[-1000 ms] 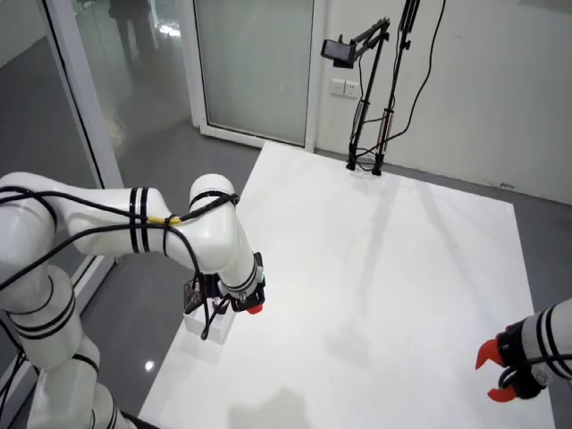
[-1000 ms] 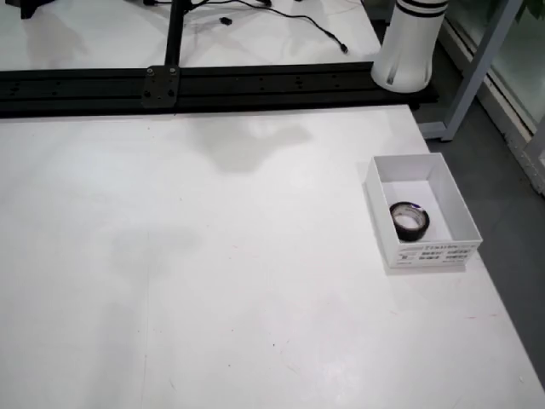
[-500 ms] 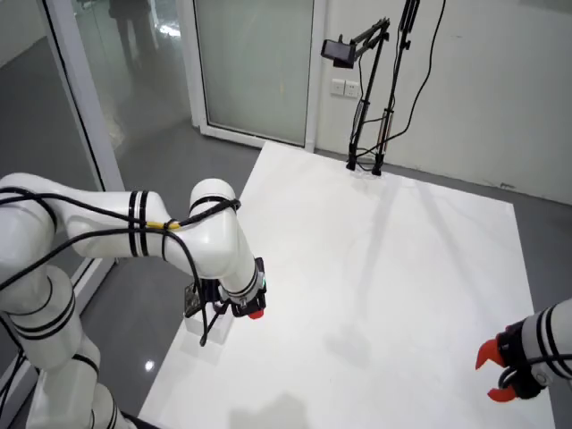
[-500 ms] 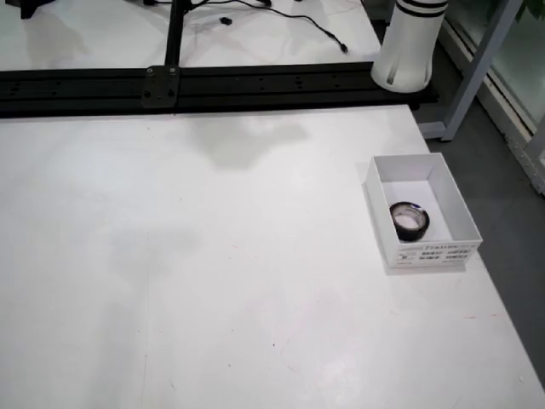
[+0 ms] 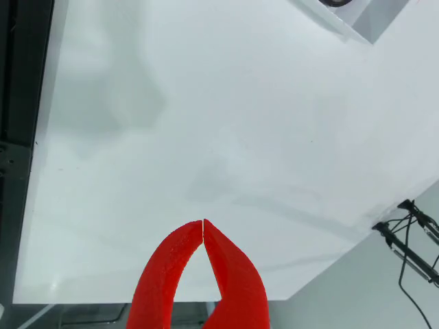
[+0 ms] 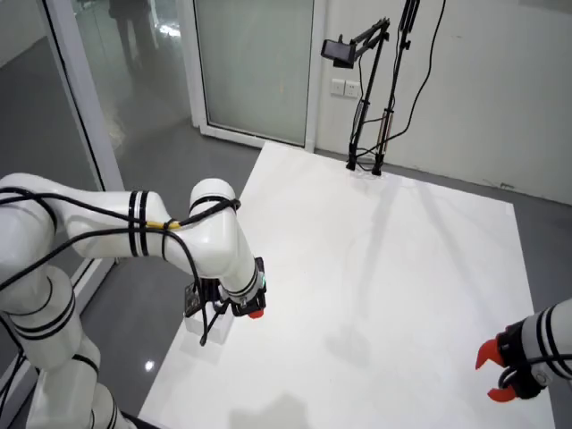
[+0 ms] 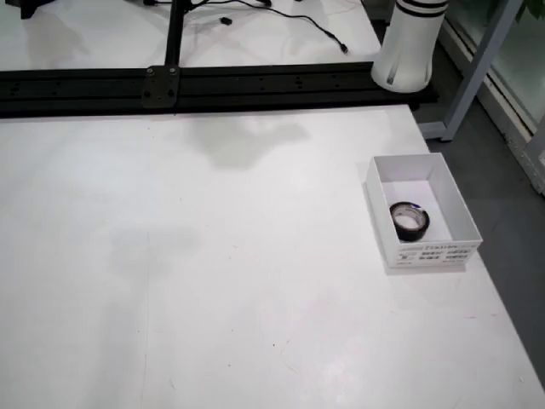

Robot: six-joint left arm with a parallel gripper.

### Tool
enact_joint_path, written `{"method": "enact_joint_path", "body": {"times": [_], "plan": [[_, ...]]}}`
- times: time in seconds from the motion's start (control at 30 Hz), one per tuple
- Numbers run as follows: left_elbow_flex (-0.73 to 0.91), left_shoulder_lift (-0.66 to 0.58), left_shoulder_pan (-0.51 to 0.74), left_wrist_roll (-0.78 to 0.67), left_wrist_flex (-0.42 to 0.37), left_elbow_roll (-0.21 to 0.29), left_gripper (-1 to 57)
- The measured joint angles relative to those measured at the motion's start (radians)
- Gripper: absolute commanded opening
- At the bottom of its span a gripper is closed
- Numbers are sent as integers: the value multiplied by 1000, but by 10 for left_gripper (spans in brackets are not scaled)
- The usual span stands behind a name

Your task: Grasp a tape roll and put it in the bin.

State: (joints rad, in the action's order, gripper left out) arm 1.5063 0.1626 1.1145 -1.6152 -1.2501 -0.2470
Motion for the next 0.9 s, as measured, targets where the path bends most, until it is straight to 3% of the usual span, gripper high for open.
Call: {"method": "enact_joint_path", "body": {"times": [0.9], "plan": [[0, 0, -12, 0, 0, 0, -4]]}}
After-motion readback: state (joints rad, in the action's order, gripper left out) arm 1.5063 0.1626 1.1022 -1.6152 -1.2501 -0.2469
